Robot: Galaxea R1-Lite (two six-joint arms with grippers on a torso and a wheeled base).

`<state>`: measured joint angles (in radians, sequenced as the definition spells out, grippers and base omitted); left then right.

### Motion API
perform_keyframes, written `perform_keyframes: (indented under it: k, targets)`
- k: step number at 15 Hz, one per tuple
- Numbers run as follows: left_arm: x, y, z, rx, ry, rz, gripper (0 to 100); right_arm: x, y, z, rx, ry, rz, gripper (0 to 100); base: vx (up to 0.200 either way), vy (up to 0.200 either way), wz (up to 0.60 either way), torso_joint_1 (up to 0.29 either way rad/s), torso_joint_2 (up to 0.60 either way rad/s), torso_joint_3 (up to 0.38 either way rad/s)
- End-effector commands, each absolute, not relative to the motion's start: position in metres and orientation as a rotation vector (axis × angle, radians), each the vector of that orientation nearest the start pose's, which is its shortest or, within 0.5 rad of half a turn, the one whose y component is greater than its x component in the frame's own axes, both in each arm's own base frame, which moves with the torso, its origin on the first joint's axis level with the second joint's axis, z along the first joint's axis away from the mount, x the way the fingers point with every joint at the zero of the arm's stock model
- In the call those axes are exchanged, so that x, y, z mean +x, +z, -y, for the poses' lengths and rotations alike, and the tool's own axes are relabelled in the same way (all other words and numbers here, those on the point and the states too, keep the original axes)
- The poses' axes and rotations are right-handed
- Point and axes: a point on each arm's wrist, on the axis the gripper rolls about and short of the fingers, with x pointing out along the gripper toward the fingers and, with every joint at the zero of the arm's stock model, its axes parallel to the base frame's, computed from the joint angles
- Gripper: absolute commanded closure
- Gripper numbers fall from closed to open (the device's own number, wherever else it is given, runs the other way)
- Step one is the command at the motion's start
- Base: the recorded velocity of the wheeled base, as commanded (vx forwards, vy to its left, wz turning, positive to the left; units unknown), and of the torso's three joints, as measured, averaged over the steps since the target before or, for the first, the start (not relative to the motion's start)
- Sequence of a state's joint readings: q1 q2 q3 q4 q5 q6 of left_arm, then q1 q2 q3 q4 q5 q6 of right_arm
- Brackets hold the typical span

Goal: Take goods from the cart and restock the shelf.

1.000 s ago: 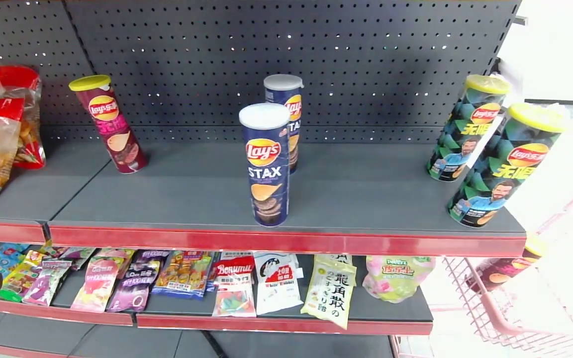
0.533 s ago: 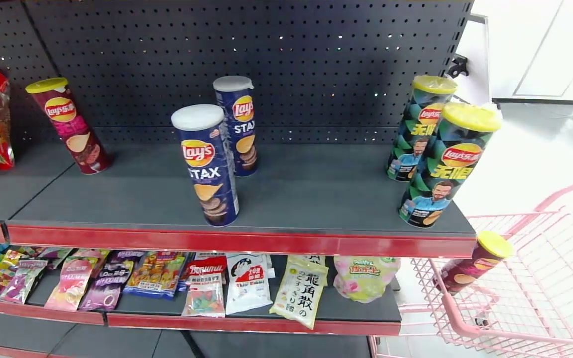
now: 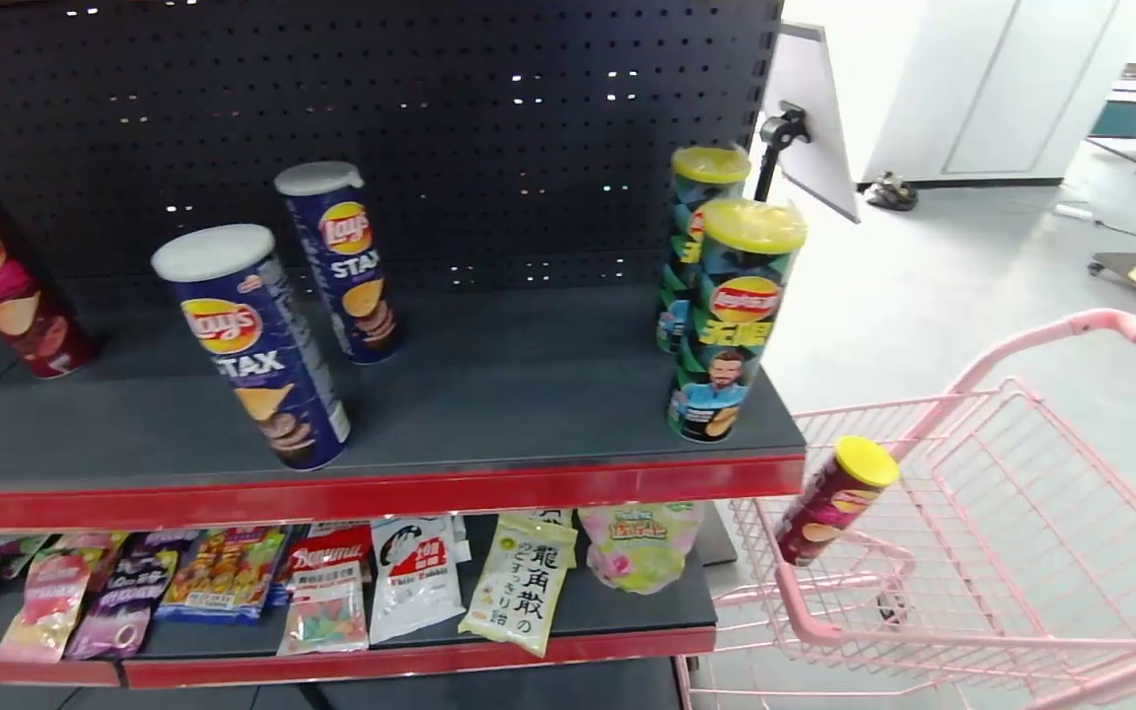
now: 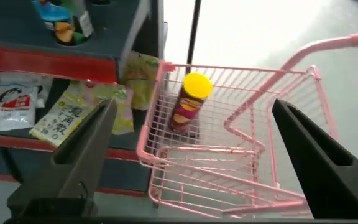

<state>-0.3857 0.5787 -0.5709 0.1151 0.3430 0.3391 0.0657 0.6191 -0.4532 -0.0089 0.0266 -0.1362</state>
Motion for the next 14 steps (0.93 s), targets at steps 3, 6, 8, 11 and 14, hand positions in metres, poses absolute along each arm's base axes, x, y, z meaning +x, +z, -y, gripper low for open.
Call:
perform_keyframes:
  k: [3, 6, 8, 11, 14]
  targets:
    - [0.019, 0.226, -0.001, 0.373, -0.063, -0.077, 0, 0.042, 0.204, -0.003, -0.139, 0.103, -0.153, 0, 0.000, 0.000, -0.60, 0.002, 0.00, 0.002]
    - [0.015, 0.226, -0.001, 0.369, -0.087, -0.057, 0, 0.045, 0.202, -0.003, -0.141, 0.095, -0.169, 0, 0.000, 0.000, 0.00, 0.000, 0.00, 0.000]
    - [0.012, 0.226, -0.003, 0.365, -0.088, -0.045, 0, 0.045, 0.203, -0.003, -0.140, 0.093, -0.168, 0, 0.000, 0.000, 0.00, 0.000, 0.00, 0.000]
    - [0.009, 0.218, -0.004, 0.365, -0.101, -0.047, 0, 0.045, 0.201, -0.003, -0.141, 0.093, -0.174, 0, 0.000, 0.000, 0.00, -0.121, 0.33, 0.185]
    - [0.003, 0.210, -0.006, 0.362, -0.099, -0.040, 0, 0.044, 0.198, -0.003, -0.140, 0.092, -0.175, 0, 0.000, 0.000, 0.00, -0.142, 0.38, 0.240]
